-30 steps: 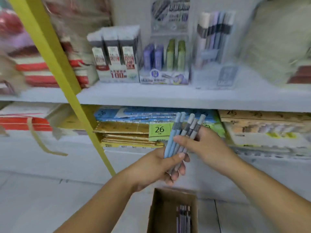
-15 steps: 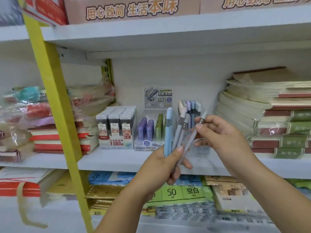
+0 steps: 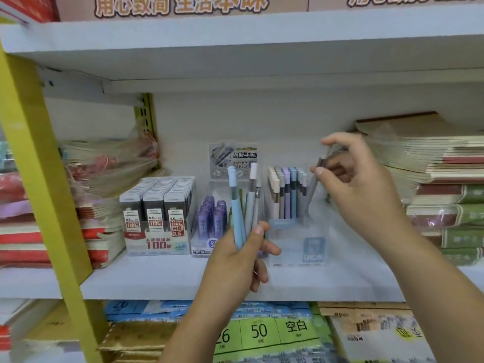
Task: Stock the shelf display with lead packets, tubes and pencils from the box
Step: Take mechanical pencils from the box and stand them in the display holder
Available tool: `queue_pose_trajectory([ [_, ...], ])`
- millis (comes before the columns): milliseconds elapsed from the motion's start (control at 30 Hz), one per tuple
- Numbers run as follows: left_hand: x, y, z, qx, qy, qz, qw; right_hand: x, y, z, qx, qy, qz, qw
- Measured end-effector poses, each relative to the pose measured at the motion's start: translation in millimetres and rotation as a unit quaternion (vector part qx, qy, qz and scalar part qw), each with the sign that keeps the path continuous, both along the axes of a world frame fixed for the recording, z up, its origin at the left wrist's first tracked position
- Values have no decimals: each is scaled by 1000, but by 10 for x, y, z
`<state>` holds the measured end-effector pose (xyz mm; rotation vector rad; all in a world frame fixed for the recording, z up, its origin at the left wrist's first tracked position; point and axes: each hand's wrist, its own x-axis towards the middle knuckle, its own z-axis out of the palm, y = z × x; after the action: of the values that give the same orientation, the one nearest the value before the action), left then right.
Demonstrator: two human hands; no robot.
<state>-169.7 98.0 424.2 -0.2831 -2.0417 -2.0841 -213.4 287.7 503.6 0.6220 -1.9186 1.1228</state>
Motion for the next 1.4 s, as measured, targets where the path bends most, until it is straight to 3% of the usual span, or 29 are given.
queue_pose_trajectory([
  [200,-67,3,-45,9,-10,-5,1000,-116,45,-103,50,-41,-8,998],
  [467,-52,-2,-45,11,-3,-7,1000,-70,-47,-91,7,-41,40,998],
  [933,-57,-23,-63,8,-6,-10,1000,-135,-176,-166,74,-83,31,993],
  [1133,-15,-45,-32,14,0,-21,1000,-190,-190,-179,143,-84,-19,986],
  [1233,10,-64,-17,14,6,-44,999,-129,-191,-139,123,-55,-50,990],
  [1300,24,-74,-7,9,7,-63,998,-43,-187,-88,66,-62,-20,996],
  [1400,44,-63,7,9,7,-87,996,108,-212,-18,11,-151,124,981],
])
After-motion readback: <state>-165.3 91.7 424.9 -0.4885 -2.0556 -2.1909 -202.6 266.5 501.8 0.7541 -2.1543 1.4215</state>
